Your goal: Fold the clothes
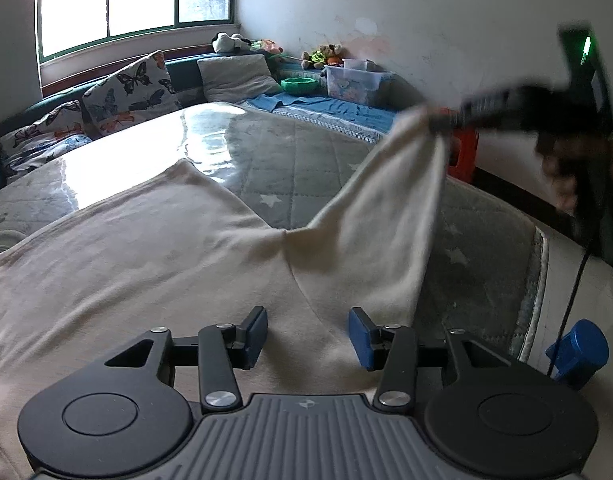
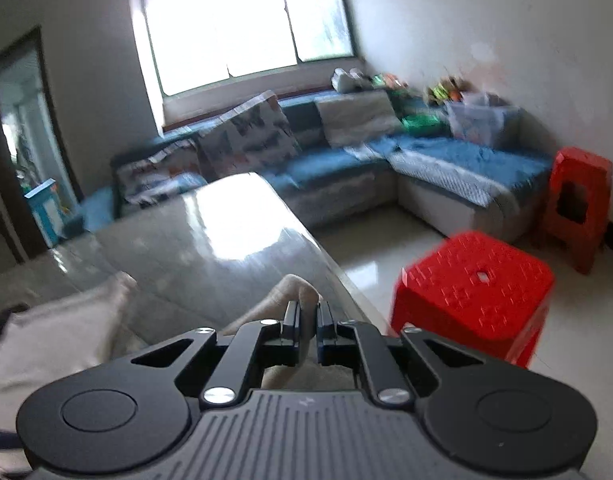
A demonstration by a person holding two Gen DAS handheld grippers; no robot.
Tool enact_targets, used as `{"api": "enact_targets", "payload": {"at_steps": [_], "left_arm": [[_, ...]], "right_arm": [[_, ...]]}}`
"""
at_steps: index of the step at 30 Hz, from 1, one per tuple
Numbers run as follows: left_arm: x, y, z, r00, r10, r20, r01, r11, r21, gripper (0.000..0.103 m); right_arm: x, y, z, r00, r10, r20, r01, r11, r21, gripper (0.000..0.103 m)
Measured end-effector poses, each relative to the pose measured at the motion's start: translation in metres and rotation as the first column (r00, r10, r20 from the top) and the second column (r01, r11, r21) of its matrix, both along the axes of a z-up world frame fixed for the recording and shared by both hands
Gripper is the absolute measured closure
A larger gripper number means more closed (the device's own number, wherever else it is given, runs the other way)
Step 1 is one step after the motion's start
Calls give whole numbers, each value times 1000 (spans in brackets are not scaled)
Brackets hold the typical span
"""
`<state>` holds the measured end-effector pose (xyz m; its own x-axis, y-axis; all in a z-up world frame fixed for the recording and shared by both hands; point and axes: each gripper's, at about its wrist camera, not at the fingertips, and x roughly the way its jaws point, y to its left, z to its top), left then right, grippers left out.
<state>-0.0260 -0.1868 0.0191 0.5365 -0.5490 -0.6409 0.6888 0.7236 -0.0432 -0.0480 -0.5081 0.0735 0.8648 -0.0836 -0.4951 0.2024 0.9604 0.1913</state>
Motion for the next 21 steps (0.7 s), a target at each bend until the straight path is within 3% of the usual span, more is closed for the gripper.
{"api": "enact_targets", "payload": {"at_steps": [6, 11, 15, 21], "left_arm": [[-6, 25, 13, 1000, 18, 25, -17, 998, -55, 52], [-9, 73, 22, 993, 111, 42, -107, 990, -89, 50], [-11, 118, 22, 977, 210, 34, -206, 973, -107, 49], [-16, 159, 13, 950, 312, -14, -311, 942, -126, 49]], "right_arm": [[-7, 42, 65, 981, 167, 94, -166, 986, -20, 96], [-10, 107, 107, 920, 370, 130, -365, 929, -60, 96], [0, 166, 115, 847, 521, 105, -516, 853, -73, 96], [21, 243, 85, 747, 664, 2, -663, 746, -63, 96]]}}
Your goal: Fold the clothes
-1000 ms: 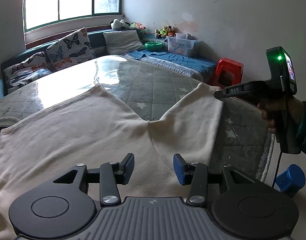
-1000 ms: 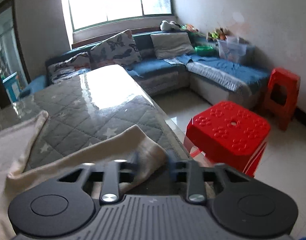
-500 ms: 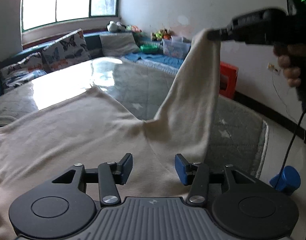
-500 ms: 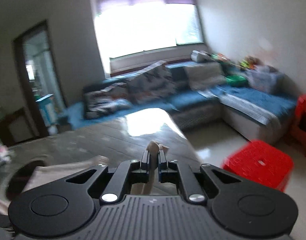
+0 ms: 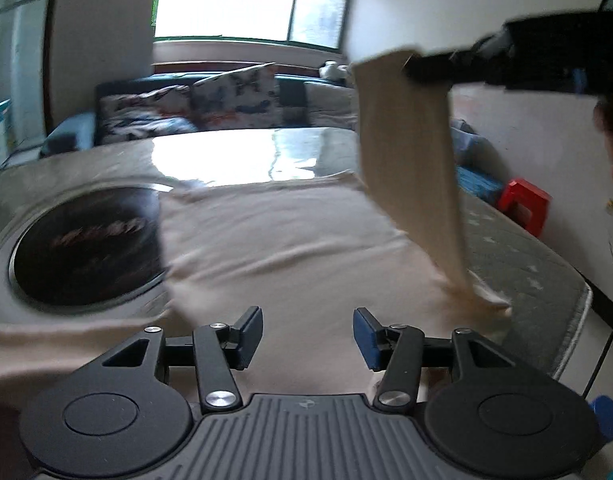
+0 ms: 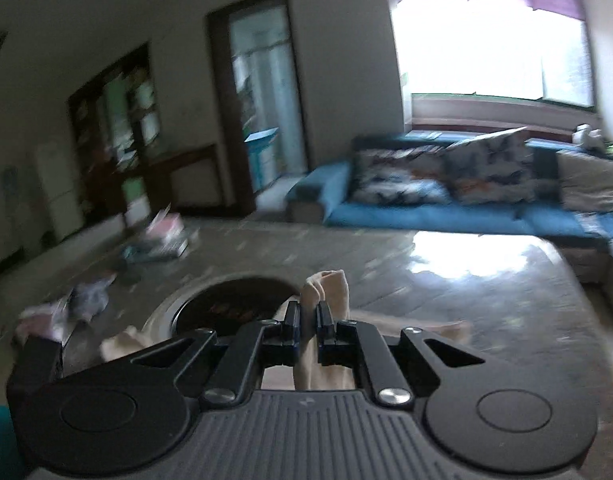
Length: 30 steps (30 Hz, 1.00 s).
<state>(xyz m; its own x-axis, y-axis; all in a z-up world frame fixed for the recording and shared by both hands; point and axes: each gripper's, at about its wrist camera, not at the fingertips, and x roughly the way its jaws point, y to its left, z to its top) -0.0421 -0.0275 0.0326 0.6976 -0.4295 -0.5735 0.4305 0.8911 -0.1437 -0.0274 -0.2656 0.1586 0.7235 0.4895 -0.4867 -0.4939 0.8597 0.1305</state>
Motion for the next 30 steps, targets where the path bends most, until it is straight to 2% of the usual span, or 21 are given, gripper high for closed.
{"api": "enact_targets", "payload": {"at_steps": [3, 7, 11, 17, 20, 23, 26, 27, 30], "left_arm": [[-4, 12, 0, 1000, 21, -4, -21, 1000, -13, 49], [-8, 22, -1, 999, 49, -9, -49, 998, -29, 49], [-9, 27, 2, 998, 68, -11, -68, 997, -26, 49], [-3, 31, 2, 996, 85, -12, -85, 996, -22, 51], [2, 28, -2, 995, 92, -33, -93, 996, -15, 52], [5, 24, -5, 995, 93, -46, -93, 996, 1, 59], [5, 21, -6, 994, 104, -40, -103, 994, 29, 73], [5, 20, -6, 993, 110, -36, -109, 993, 39, 82], [4, 20, 0, 993, 119, -15, -118, 992, 46, 94]], "right_arm": [[3, 33, -24, 996, 67, -66, -70, 997, -40, 96], [5, 50, -46, 984, 111, -143, -120, 991, -55, 89], [6, 39, -43, 986, 107, -128, -117, 990, -79, 88], [2, -1, -55, 985, 41, -165, -78, 971, -228, 84], [-7, -26, -72, 982, -19, -189, -42, 948, -316, 71], [-18, -43, -85, 979, -49, -196, -27, 929, -370, 68], [-35, -56, -91, 975, -41, -217, -40, 933, -357, 60], [-40, -58, -93, 975, -33, -219, -48, 934, -354, 57], [-55, -56, -99, 977, -2, -211, -77, 927, -366, 57]]}}
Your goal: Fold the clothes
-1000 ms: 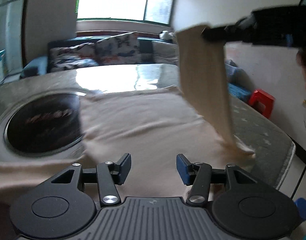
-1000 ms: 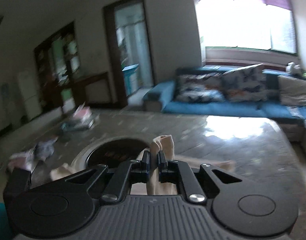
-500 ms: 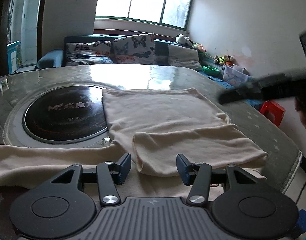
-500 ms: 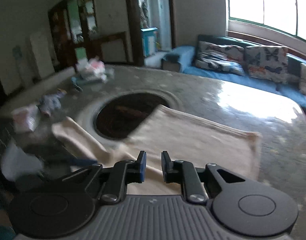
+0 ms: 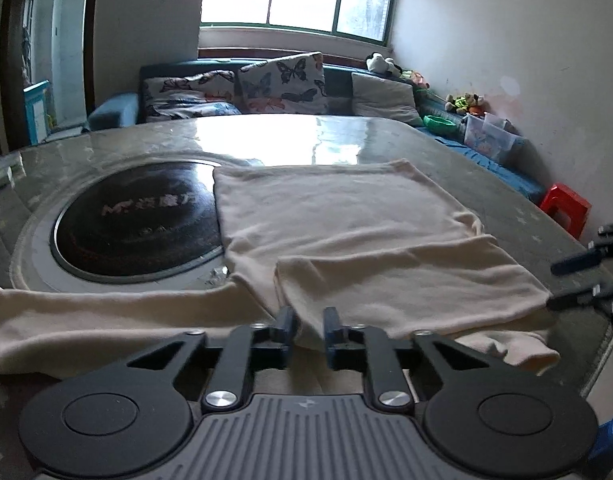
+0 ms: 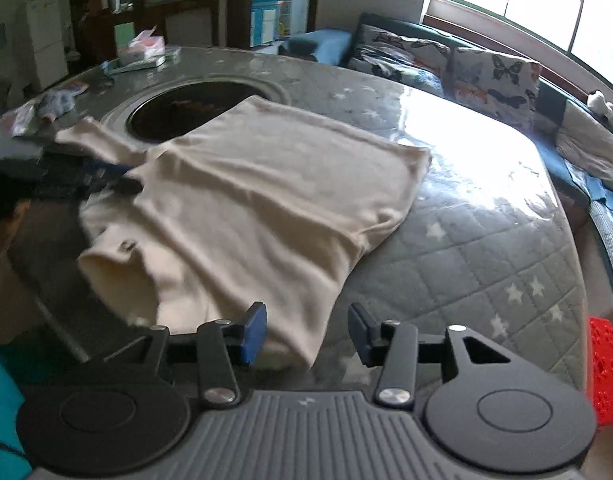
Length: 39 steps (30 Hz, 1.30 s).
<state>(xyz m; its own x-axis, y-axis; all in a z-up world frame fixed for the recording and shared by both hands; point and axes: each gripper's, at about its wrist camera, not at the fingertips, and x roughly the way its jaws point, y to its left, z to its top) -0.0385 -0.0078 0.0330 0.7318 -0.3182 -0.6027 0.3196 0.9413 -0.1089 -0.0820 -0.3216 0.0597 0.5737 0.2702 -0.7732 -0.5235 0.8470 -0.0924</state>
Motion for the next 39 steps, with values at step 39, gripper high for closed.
{"api": "enact_targets", "payload": {"at_steps": [39], "left_arm": [[-1, 35, 9, 993, 115, 23, -115, 993, -17, 59]], "right_arm": [[67, 28, -9, 998, -11, 68, 5, 996, 88, 69]]}}
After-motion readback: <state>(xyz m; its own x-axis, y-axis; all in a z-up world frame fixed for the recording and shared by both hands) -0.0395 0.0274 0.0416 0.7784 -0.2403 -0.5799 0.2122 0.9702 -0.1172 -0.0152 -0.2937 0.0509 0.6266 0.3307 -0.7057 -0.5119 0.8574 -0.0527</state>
